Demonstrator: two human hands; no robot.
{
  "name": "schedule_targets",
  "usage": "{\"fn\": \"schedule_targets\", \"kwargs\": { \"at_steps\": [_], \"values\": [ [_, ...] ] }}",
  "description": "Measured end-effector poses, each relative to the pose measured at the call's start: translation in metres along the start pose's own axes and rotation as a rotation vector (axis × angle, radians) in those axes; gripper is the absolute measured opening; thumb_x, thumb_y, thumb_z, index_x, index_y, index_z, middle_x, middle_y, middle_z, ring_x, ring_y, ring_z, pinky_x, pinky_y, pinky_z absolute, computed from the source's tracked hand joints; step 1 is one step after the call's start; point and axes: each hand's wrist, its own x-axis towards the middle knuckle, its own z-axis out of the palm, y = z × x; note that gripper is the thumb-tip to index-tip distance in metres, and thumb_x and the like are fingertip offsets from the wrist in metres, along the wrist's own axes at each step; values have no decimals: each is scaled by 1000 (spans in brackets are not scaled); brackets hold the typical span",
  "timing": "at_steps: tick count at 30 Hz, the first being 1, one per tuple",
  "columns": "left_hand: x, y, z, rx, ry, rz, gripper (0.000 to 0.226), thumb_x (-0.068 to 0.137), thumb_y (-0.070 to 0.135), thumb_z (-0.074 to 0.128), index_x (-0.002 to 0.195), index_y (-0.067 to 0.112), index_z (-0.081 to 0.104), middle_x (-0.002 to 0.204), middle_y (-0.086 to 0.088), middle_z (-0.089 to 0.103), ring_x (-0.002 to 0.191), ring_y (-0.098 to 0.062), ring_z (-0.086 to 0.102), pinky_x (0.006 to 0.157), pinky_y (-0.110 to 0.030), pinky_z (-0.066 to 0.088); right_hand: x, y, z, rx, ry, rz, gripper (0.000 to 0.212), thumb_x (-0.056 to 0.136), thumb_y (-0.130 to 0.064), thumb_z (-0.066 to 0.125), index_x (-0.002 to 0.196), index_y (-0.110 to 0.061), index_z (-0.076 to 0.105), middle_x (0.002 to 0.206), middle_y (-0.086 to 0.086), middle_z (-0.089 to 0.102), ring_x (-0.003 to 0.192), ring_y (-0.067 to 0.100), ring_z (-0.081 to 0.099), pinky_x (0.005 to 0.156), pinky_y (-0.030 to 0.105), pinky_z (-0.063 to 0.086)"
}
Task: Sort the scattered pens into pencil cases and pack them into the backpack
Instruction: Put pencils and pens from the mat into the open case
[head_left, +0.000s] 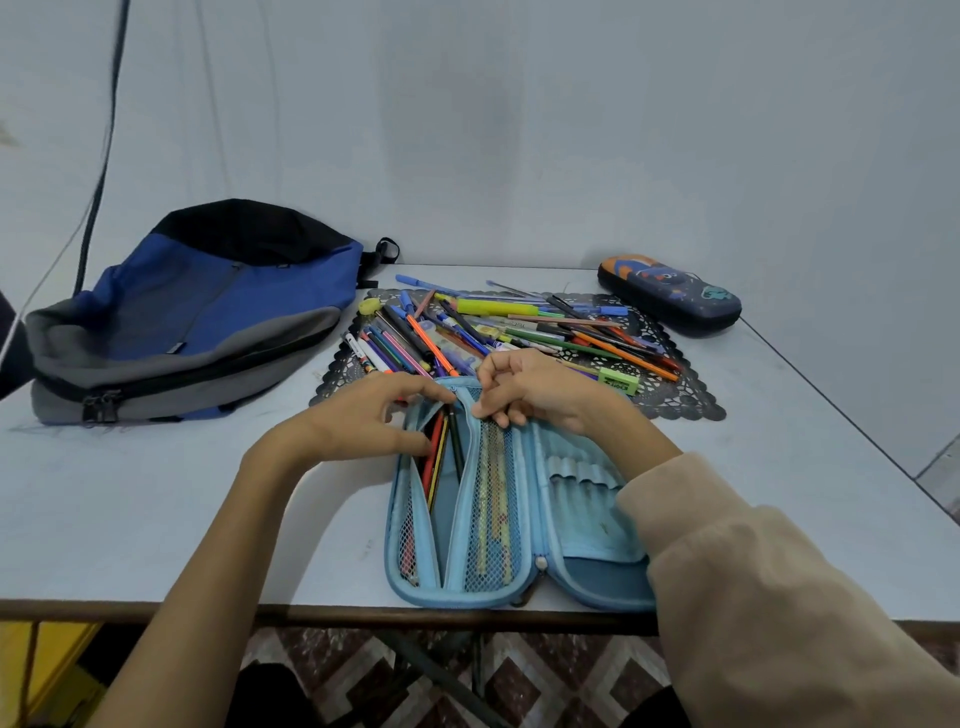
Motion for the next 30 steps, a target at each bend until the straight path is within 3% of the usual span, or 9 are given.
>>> {"fn": "schedule_targets", "kwargs": {
  "at_steps": [3,6,9,16,19,20,24,27,30],
  "values": [
    [1,0,0,10,-7,-27,56,62,33,63,117,45,59,122,10,55,114,-10,50,95,-32,46,0,0,0,-5,4,-1,29,80,16,64,76,-9,49,52,5,58,37,8,50,34,15,36],
    [5,0,4,137,-20,-12,56,61,37,66,114,49,59,120,7,54,112,-14,47,95,-37,45,0,0,0,-18,10,2,29,80,16,64,75,-9,49,51,4,58,37,8,50,35,15,36],
    [6,-2,5,141,-44,-14,50,72,26,74,117,42,62,124,10,47,116,-12,37,94,-31,35,0,1,1,-28,16,-7,29,79,16,65,75,-9,49,51,4,58,37,9,51,35,16,37],
    [0,-7,11,73,30,-5,68,63,43,66,130,38,54,124,13,47,117,-9,37,91,-24,36,1,2,0,-34,14,-10,26,79,15,65,77,-7,52,51,3,59,37,8,51,36,15,38],
    [0,-7,14,24,85,11,61,73,22,78,128,29,52,115,16,47,109,-6,43,87,-16,39,2,2,0,-30,8,-15,26,79,16,64,78,-7,52,51,3,59,37,9,51,36,15,38],
    [1,-9,14,22,90,7,58,73,24,79,125,30,54,113,18,47,107,-5,44,88,-18,41,2,2,-1,-29,8,-17,26,79,16,65,77,-7,52,51,3,59,37,9,51,36,16,39],
    [8,-17,16,32,124,-2,48,59,63,68,101,41,62,112,11,57,109,-11,47,93,-35,46,3,4,-1,-34,10,-18,26,78,16,65,77,-7,52,52,3,59,39,10,52,36,16,39],
    [10,-18,17,73,113,38,46,59,71,59,98,47,65,116,19,56,110,-10,41,86,-29,40,3,5,-1,-34,11,-26,26,77,16,66,77,-7,53,54,4,59,40,10,53,36,16,39],
    [9,-15,18,43,168,63,51,62,69,55,104,41,65,113,17,58,107,-7,45,84,-25,43,4,6,-1,-39,8,-28,25,77,16,65,78,-6,54,55,4,59,41,11,53,36,16,39]
  ]
}}
